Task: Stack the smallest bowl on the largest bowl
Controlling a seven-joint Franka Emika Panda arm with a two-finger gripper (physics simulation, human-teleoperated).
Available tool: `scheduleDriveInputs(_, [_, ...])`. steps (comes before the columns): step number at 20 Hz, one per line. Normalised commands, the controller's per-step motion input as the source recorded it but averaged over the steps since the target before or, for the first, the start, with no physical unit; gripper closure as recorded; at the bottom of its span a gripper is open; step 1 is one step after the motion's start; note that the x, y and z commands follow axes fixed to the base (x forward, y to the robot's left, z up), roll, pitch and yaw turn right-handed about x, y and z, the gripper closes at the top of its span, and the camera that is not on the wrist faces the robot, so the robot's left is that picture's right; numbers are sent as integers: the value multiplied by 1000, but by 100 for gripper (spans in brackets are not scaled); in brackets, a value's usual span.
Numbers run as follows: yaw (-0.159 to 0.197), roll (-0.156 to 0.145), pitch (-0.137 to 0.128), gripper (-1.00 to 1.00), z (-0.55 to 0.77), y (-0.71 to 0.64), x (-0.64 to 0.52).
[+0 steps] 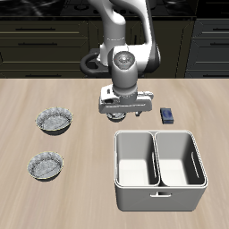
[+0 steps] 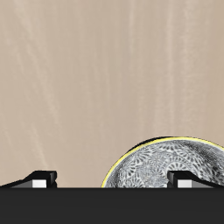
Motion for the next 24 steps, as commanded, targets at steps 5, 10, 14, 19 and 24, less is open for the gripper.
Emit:
scheduleDriveInputs(5, [0, 53, 24, 100, -190, 112, -84])
scheduleDriveInputs(10, [-12, 4, 1, 100, 41, -5, -24])
scheduleDriveInputs(14, [-1, -2, -21, 100, 166, -84, 27])
scheduleDriveInputs(19, [13, -16, -55, 100, 351, -145, 55])
scheduleDriveInputs(24, [15, -13, -76, 100, 533, -174, 18])
